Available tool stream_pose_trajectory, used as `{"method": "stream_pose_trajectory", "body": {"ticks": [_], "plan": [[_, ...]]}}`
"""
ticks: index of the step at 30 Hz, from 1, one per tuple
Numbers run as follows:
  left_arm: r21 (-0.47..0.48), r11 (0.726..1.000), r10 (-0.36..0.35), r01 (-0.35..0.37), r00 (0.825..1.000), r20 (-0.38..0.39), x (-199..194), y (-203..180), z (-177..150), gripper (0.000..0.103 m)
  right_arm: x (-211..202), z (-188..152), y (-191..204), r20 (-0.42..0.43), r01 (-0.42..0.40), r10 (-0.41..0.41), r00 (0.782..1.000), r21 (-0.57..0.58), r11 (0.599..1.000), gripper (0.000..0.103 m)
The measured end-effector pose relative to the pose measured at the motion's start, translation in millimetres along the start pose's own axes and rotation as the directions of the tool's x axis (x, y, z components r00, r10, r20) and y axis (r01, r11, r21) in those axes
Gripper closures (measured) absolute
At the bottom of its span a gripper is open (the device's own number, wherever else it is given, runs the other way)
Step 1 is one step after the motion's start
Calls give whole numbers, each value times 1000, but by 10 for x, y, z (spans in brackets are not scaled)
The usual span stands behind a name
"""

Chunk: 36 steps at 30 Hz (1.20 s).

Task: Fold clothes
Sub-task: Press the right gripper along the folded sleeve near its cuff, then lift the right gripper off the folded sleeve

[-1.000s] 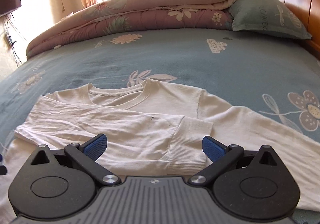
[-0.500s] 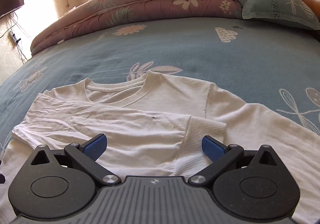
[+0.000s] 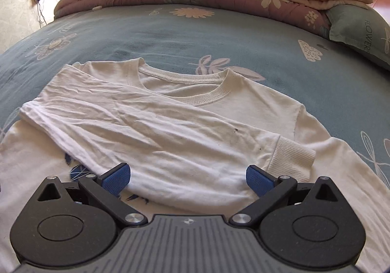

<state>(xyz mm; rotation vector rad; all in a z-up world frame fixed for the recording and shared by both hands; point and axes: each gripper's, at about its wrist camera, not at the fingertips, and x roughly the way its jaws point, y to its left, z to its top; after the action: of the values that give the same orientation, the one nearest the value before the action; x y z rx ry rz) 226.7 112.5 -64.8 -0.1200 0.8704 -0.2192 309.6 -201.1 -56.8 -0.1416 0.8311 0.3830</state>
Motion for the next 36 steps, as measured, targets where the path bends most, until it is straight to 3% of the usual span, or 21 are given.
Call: {"method": "stream_pose_trajectory", "body": {"ticks": [6,10,17,19,20,22,24,26,29,33,36], "plan": [[-9,995,-99,101,987,123,-5,183,606,12,-408,-480,236,-49,-57,56,997,-23,998,0],[-69,989,-116,127,983,142,467,349,864,12,-453,-771,377,-35,-20,19,999,-35,999,0],[-172,970,-142,173,973,180,1283,638,1308,13,-454,-816,361,-15,-7,7,1000,2,1000,0],[-182,970,-120,160,969,215,1283,682,1303,13,-457,-835,346,-6,-12,12,1000,0,1000,0],[-168,978,-87,123,974,207,1269,652,1331,13,-460,-846,338,0,-14,14,1000,2,1000,0],[-129,991,67,-39,974,218,1221,571,1373,13,-460,-864,333,10,-14,14,1000,-1,1000,0],[-163,983,110,-79,975,191,1192,631,1425,13,-462,-875,332,16,-13,13,1000,-4,1000,0],[-233,972,5,41,981,195,1098,740,1430,13,-464,-877,330,19,-14,14,1000,-2,1000,0],[-237,957,-121,168,972,201,943,702,1392,11,-461,-893,339,28,-11,11,1000,-4,1000,0],[-108,972,-194,210,971,140,746,405,1323,11,-459,-884,348,23,-1,1,1000,-7,1000,0],[-22,980,-196,198,976,91,512,186,1317,11,-476,-845,352,-6,7,-7,1000,3,1000,0]]}}
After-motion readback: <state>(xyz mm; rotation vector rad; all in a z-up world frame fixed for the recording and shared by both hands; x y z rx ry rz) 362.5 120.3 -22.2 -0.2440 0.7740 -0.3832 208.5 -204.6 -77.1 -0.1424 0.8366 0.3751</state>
